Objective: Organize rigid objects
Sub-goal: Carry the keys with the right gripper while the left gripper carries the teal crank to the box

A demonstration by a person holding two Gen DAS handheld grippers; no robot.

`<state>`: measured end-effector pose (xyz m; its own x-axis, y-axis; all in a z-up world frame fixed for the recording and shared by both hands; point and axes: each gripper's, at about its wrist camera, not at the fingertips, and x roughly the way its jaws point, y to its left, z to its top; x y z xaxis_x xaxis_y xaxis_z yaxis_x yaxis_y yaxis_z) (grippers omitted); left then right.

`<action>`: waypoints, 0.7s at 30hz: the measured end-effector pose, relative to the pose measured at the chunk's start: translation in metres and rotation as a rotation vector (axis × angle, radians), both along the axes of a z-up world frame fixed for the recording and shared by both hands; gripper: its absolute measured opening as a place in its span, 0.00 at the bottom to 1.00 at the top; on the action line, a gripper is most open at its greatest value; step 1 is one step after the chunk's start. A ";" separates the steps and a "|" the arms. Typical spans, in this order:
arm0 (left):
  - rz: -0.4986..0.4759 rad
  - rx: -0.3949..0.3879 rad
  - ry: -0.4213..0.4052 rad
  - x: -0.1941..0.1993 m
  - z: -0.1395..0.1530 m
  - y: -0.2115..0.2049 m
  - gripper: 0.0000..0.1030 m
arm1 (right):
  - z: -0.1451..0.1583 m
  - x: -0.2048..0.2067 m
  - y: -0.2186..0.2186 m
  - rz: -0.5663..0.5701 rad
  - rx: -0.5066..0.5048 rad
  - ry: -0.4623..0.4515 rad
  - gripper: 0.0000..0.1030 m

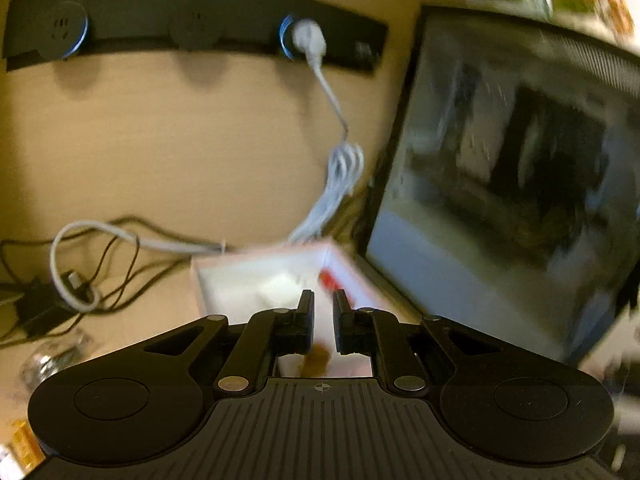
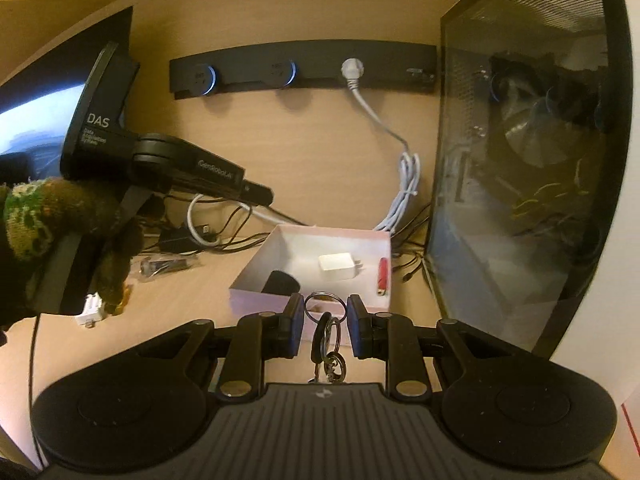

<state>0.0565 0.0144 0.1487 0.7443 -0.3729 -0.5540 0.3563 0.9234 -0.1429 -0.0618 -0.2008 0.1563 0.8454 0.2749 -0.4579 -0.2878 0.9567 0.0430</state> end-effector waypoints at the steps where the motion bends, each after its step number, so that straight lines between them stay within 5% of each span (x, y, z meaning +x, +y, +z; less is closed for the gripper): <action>1: -0.013 0.031 0.019 -0.010 -0.009 0.001 0.12 | -0.002 0.001 -0.002 -0.002 0.002 0.001 0.22; 9: 0.049 0.226 0.253 -0.090 -0.072 0.011 0.14 | -0.028 0.014 -0.005 0.003 0.027 0.085 0.22; 21: 0.157 0.162 0.363 -0.072 -0.106 0.004 0.17 | -0.028 0.017 0.008 0.059 0.038 0.080 0.22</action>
<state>-0.0159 0.0182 0.0422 0.5307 -0.1575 -0.8328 0.1628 0.9832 -0.0822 -0.0450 -0.1928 0.1283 0.7884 0.3419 -0.5114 -0.3380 0.9353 0.1043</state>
